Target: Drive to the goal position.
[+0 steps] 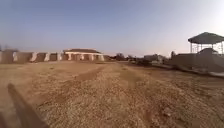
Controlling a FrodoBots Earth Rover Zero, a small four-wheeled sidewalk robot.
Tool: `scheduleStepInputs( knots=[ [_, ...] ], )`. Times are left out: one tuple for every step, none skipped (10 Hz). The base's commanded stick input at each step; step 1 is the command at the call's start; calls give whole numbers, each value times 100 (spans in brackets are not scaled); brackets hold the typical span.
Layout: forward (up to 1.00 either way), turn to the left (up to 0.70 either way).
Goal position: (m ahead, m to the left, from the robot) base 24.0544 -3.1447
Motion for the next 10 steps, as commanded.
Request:
scheduleStepInputs(
  knots=[
    [70, 0],
    [69, 0],
    [69, 0],
    [69, 0],
    [68, 0],
    [69, 0],
    [69, -1],
    [69, -34],
    [69, -33],
    [68, -17]
  ],
)
